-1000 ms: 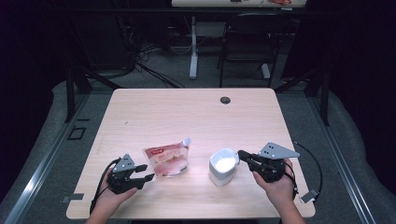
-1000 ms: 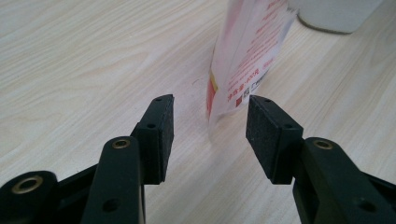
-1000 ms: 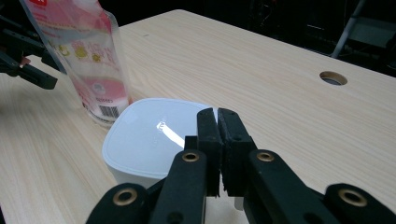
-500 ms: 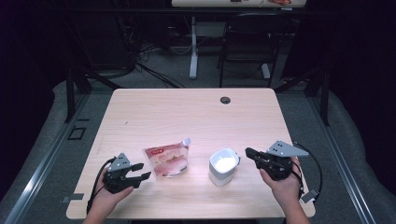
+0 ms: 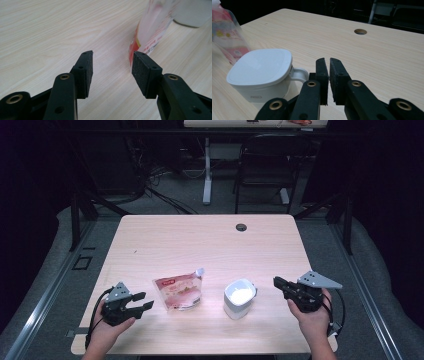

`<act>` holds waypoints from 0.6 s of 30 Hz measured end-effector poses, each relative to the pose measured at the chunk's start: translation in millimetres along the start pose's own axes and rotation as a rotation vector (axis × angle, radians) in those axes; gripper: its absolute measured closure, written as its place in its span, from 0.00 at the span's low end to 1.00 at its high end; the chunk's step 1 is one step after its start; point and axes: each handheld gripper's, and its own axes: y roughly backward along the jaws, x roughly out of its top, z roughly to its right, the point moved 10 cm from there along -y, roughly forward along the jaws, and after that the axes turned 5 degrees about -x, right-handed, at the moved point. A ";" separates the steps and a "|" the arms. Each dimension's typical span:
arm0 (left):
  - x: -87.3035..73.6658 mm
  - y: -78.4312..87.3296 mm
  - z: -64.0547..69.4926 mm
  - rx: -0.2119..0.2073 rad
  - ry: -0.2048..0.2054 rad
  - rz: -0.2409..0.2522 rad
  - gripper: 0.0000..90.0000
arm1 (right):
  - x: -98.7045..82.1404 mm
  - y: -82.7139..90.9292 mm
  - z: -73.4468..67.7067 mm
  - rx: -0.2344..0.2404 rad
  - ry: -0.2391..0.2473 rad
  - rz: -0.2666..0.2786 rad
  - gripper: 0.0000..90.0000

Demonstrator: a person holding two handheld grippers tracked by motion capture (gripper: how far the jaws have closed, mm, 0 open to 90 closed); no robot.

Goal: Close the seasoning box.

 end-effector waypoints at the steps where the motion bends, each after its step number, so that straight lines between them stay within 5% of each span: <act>1: -0.2 -0.4 -1.0 0.002 -0.001 -0.001 0.57 | -1.0 0.8 0.4 -0.001 -0.005 -0.002 0.95; 11: -4.1 -7.9 -8.9 0.013 0.023 -0.017 0.57 | -27.3 5.6 2.0 -0.017 -0.004 -0.059 0.91; 18: -6.8 -12.7 -12.3 0.021 0.023 -0.036 0.57 | -46.2 0.2 5.2 -0.013 -0.012 -0.087 0.78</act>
